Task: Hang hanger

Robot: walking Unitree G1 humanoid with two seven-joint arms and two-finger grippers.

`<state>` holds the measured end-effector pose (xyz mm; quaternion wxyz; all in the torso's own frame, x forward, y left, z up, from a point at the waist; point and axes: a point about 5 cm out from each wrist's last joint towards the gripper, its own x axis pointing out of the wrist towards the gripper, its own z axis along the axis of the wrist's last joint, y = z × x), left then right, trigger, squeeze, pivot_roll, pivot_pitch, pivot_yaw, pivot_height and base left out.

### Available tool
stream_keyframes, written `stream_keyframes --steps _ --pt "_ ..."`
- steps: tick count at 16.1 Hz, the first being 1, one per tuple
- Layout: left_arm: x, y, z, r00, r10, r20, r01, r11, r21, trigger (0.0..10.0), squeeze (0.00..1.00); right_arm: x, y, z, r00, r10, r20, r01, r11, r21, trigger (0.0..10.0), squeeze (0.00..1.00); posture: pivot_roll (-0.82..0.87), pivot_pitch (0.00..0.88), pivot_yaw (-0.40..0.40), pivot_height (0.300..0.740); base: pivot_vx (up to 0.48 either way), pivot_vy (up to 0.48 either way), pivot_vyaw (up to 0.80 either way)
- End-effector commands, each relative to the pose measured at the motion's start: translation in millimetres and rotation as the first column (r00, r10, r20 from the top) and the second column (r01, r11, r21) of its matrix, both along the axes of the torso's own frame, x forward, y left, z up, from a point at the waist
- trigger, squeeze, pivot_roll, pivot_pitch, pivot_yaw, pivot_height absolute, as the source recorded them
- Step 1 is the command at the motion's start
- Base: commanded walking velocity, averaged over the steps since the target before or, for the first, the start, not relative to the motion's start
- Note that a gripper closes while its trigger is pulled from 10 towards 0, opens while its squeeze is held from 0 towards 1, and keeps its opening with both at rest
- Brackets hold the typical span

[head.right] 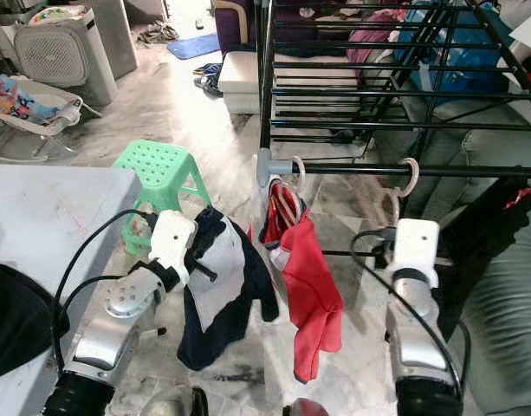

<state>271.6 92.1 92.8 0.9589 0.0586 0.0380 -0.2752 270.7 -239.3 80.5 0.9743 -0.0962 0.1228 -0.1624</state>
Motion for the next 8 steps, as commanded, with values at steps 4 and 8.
stream_keyframes --steps 4,8 --pt "4.6 -2.0 6 1.0 -0.008 0.021 0.008 1.0 0.014 10.0 0.0 5.4 13.3 1 0.996 0.092 -0.022 -0.092 0.995 0.025 10.0 0.0 -0.04 0.016 0.025 0.74 0.0 0.0 0.0" --pt "4.1 -1.2 4 1.0 -0.002 0.011 0.002 1.0 0.024 10.0 0.0 11.1 -14.4 0 0.993 0.097 -0.066 -0.097 0.995 0.006 10.0 0.0 -0.03 0.017 0.023 0.74 0.0 0.0 0.0"
